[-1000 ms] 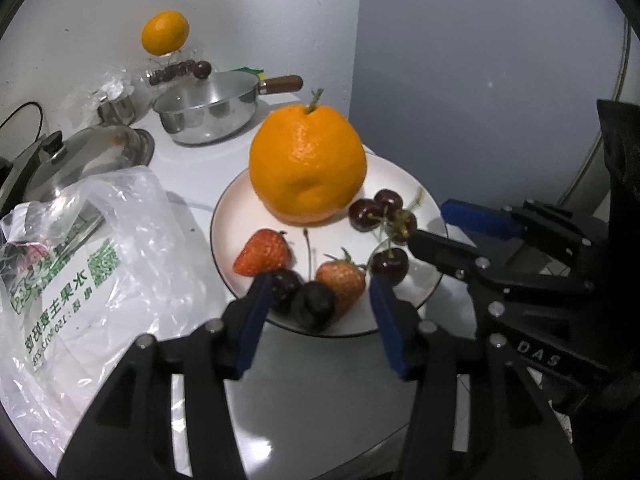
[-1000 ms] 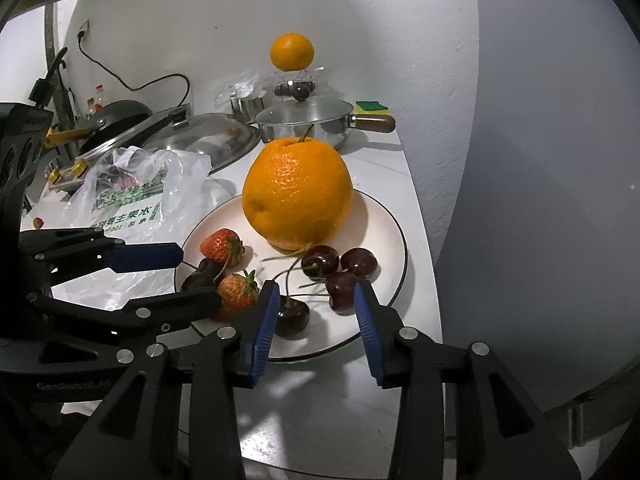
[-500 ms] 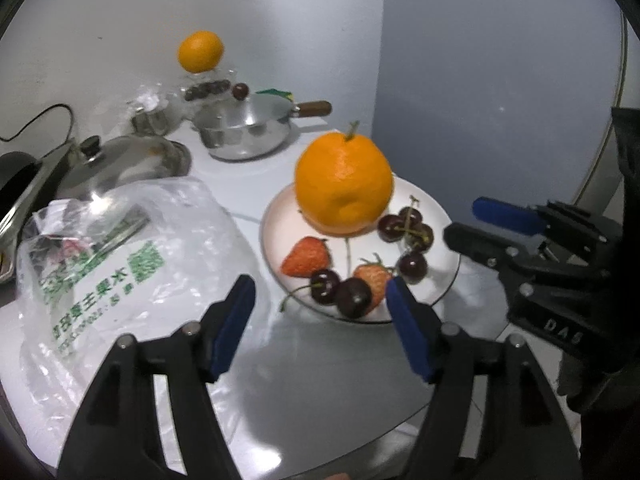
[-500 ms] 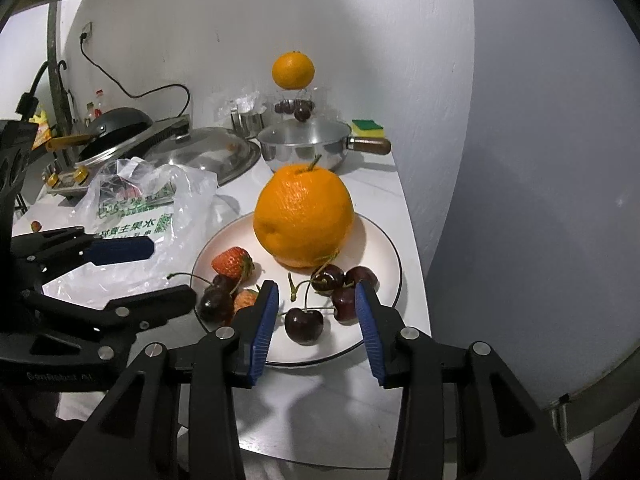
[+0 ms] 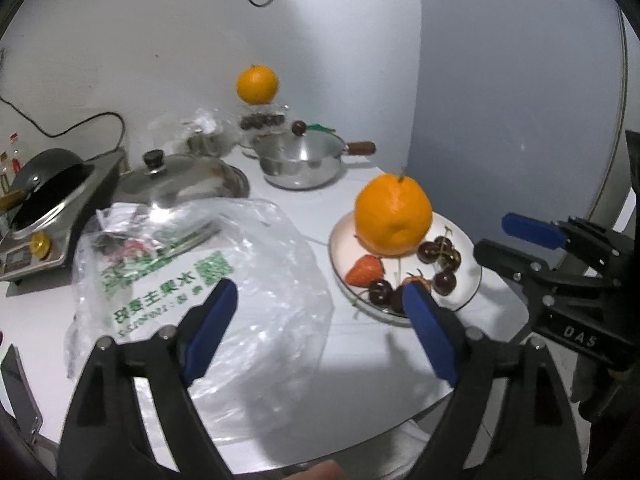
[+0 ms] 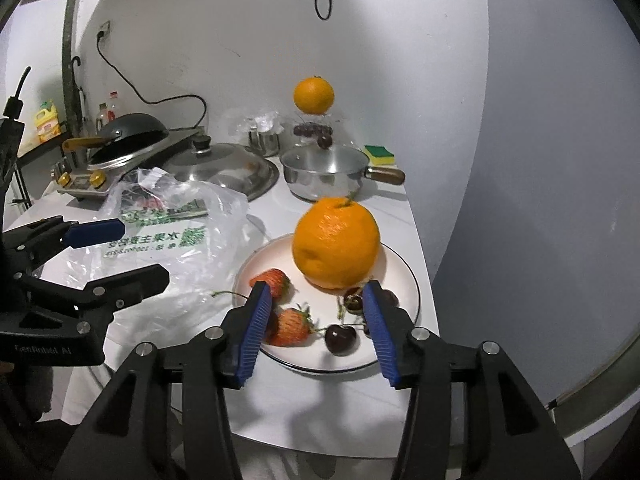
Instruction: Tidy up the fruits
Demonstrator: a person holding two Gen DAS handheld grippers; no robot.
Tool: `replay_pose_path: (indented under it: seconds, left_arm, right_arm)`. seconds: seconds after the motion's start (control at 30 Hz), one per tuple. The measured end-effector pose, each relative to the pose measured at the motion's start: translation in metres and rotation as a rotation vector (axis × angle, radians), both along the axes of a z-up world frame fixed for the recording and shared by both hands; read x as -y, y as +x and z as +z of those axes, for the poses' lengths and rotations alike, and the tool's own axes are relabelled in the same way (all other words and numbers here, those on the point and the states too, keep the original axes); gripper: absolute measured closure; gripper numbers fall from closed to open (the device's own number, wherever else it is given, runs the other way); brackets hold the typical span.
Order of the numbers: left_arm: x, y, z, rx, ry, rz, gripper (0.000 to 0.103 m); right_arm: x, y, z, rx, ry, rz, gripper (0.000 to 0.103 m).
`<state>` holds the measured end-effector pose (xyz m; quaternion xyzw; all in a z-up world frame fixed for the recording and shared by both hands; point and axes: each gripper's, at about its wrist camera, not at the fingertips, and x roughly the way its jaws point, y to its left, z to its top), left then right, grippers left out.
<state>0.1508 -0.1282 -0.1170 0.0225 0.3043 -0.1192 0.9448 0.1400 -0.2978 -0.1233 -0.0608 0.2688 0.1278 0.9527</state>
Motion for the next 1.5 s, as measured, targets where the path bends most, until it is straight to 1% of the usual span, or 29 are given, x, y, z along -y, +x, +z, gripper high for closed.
replay_pose_path:
  seconds: [0.03,0.13,0.2,0.23,0.43,0.53,0.6,0.77,0.93,1.0,1.17,1.33,1.5]
  left_arm:
    - [-0.005,-0.003,0.002,0.009,-0.005,0.006,0.011]
    - [-0.017,-0.013,0.007,0.036,-0.02,0.019,0.009]
    - [-0.025,-0.018,0.01,0.047,-0.029,0.037,0.008]
    - [-0.03,-0.021,0.012,0.054,-0.032,0.046,0.008]
    - [-0.056,-0.04,0.023,0.1,-0.04,0.086,0.006]
    - [-0.068,-0.052,0.03,0.119,-0.045,0.101,0.006]
    - [-0.076,-0.058,0.036,0.132,-0.039,0.129,0.006]
    - [-0.097,-0.078,0.05,0.175,-0.054,0.157,0.006]
    - [-0.108,-0.103,0.065,0.235,-0.035,0.191,0.006]
    - [-0.111,-0.112,0.07,0.253,-0.027,0.205,0.006]
    - [-0.122,-0.135,0.08,0.293,-0.031,0.227,0.006]
    - [-0.134,-0.151,0.095,0.343,-0.037,0.251,0.006]
    - [-0.14,-0.161,0.105,0.375,-0.035,0.257,0.006]
  right_arm:
    - [-0.003,-0.002,0.002,0.006,-0.002,0.001,0.052]
    - [-0.012,-0.008,0.007,0.019,-0.003,0.0,0.051]
    - [-0.018,-0.01,0.01,0.024,-0.001,-0.001,0.047]
    - [-0.022,-0.013,0.012,0.025,0.003,0.003,0.047]
    - [-0.043,-0.025,0.023,0.052,-0.004,0.009,0.045]
    - [-0.054,-0.032,0.03,0.074,0.0,0.013,0.044]
    - [-0.061,-0.038,0.036,0.09,0.004,0.02,0.041]
    - [-0.075,-0.052,0.049,0.13,0.015,0.031,0.04]
    - [-0.088,-0.07,0.066,0.185,0.035,0.046,0.039]
    - [-0.093,-0.077,0.072,0.204,0.044,0.049,0.036]
    - [-0.103,-0.095,0.085,0.248,0.054,0.062,0.035]
    - [-0.109,-0.104,0.095,0.281,0.061,0.06,0.035]
    - [-0.111,-0.11,0.104,0.307,0.07,0.058,0.035]
